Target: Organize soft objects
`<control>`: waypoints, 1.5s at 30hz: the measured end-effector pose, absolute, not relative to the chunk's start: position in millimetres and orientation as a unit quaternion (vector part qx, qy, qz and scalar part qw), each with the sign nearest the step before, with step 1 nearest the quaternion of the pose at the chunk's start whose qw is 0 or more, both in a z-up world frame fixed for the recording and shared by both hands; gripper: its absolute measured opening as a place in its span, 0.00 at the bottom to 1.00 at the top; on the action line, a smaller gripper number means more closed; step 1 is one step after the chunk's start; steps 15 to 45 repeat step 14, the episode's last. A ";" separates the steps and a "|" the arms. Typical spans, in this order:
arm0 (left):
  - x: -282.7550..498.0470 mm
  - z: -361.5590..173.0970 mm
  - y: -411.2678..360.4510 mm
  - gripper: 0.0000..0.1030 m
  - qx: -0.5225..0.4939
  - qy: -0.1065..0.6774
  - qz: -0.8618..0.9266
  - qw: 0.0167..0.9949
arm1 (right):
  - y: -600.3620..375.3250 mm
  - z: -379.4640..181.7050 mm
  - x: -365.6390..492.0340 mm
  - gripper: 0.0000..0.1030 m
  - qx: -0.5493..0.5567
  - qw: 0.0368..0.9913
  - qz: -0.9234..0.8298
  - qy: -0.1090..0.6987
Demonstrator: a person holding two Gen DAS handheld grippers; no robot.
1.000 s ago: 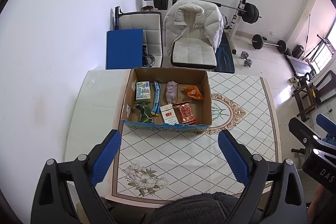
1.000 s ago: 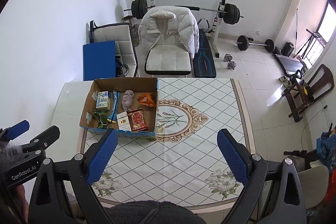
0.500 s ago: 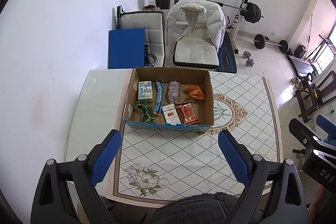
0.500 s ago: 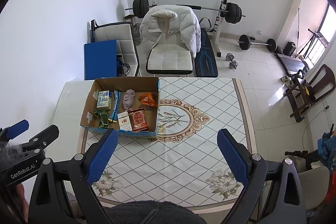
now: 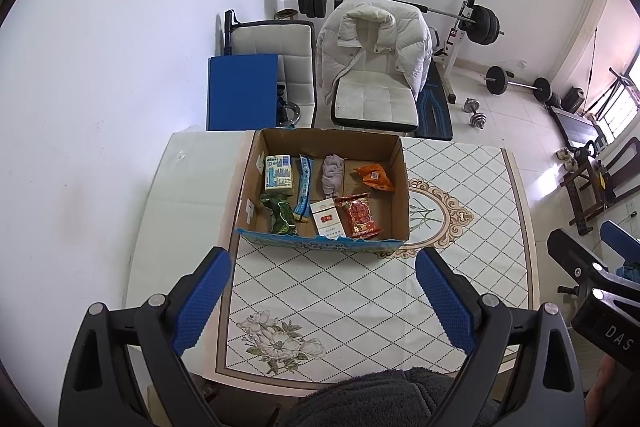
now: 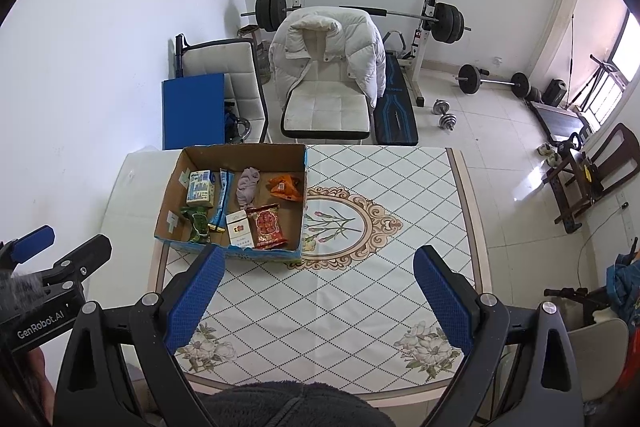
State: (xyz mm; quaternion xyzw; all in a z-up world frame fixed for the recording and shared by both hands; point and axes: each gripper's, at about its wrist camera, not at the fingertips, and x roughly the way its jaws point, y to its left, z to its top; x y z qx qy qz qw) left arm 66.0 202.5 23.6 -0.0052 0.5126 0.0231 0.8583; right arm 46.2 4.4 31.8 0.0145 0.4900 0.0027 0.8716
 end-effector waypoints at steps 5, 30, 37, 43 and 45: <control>65.9 23.6 202.2 0.92 -0.006 0.512 0.024 0.858 | 3.9 30.9 46.4 0.95 0.014 0.872 0.004 0.490; 63.4 21.6 200.0 0.92 -0.005 0.510 0.027 0.860 | 5.0 30.8 47.0 0.95 0.014 0.871 0.007 0.491; 63.4 21.6 200.0 0.92 -0.005 0.510 0.027 0.860 | 5.0 30.8 47.0 0.95 0.014 0.871 0.007 0.491; 63.4 21.6 200.0 0.92 -0.005 0.510 0.027 0.860 | 5.0 30.8 47.0 0.95 0.014 0.871 0.007 0.491; 63.4 21.6 200.0 0.92 -0.005 0.510 0.027 0.860 | 5.0 30.8 47.0 0.95 0.014 0.871 0.007 0.491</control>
